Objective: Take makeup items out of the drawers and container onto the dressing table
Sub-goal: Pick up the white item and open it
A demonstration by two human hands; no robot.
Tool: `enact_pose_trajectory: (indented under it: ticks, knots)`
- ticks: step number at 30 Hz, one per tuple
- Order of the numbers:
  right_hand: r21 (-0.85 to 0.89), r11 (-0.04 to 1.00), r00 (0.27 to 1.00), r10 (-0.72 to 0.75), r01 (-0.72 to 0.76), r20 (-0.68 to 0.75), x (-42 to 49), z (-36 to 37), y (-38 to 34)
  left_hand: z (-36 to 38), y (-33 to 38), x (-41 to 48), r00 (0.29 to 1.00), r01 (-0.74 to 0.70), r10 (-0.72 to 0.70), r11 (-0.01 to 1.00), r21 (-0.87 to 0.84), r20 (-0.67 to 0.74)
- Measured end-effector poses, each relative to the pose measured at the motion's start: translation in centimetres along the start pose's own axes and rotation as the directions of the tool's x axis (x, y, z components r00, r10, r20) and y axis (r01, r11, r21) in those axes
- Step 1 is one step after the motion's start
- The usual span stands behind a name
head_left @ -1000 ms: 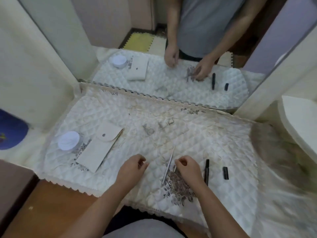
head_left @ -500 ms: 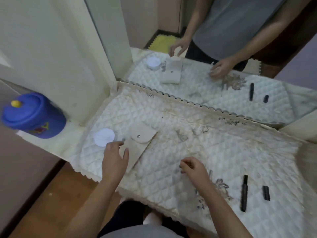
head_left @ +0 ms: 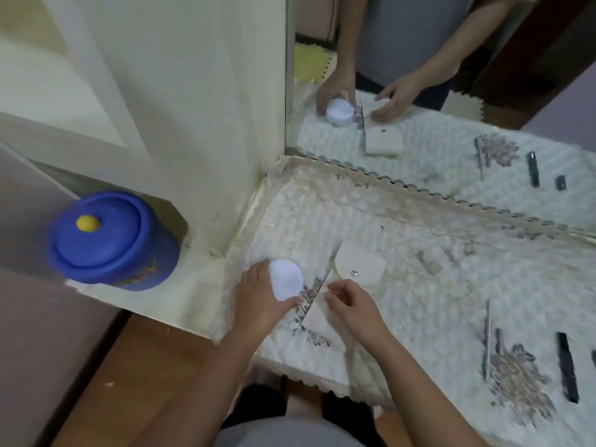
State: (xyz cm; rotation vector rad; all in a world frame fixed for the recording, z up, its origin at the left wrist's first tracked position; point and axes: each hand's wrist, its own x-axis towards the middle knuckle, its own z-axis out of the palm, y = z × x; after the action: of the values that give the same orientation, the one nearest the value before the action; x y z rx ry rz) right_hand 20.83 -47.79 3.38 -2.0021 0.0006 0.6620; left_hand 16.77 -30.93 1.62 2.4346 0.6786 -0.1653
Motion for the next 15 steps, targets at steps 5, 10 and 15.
enact_pose_trajectory:
  ticks: [5, 10, 15]
  knots:
    - [-0.008, 1.000, 1.000, 0.006, -0.006, -0.009, -0.2, 1.1, -1.5, -0.8, 0.1, 0.6, 0.994, -0.067, 0.073, 0.994, -0.082, 0.078]
    - [0.052, 0.997, 0.998, -0.052, 0.051, 0.023, -0.8, 0.2, -3.5, -2.5, 2.3, -0.2, 0.977, -0.030, 0.103, 0.934, -0.355, 0.187]
    - [0.070, 0.993, 0.995, -0.094, 0.091, 0.041, -1.3, -2.2, -4.1, -3.3, 5.3, -2.1, 0.938, -0.125, 0.240, 0.908, -0.399, 0.251]
